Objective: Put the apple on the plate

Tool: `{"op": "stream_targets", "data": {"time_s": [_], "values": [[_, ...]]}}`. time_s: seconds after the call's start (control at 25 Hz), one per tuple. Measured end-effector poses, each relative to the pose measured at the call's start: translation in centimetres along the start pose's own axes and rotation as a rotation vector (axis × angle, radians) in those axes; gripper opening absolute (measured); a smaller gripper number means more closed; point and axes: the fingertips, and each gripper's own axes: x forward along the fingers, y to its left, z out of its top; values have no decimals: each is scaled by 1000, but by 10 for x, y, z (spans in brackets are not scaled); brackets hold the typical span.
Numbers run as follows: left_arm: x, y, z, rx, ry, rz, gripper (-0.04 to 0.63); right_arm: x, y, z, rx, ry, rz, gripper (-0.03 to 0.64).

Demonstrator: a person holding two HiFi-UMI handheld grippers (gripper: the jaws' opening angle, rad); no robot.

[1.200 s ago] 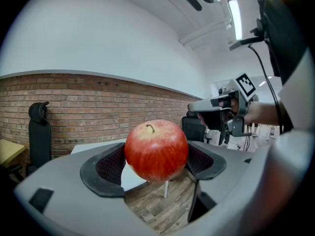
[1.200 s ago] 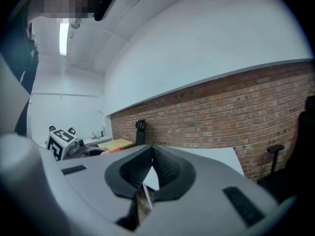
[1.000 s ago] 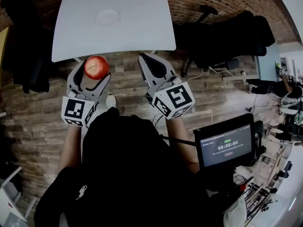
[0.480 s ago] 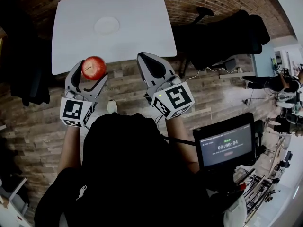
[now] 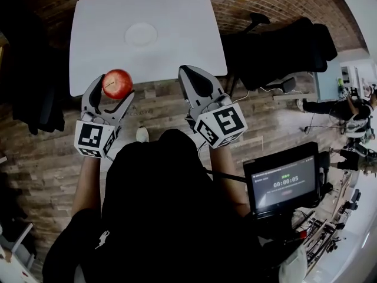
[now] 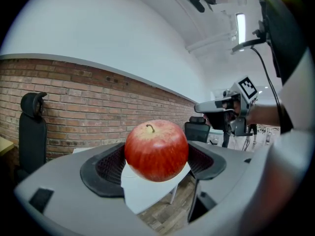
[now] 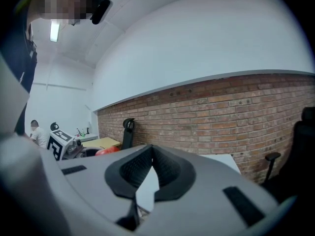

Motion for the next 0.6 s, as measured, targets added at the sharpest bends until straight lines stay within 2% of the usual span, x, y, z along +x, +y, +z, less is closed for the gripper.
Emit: {"op": "stream_targets", "data": {"time_s": [0.28, 0.6], "values": [[-8, 24, -12, -5, 11, 28, 394, 27, 14, -2, 0, 1, 36, 3], [-14, 29, -18, -3, 49, 34, 394, 38, 20, -4, 27, -7, 56, 3]]}}
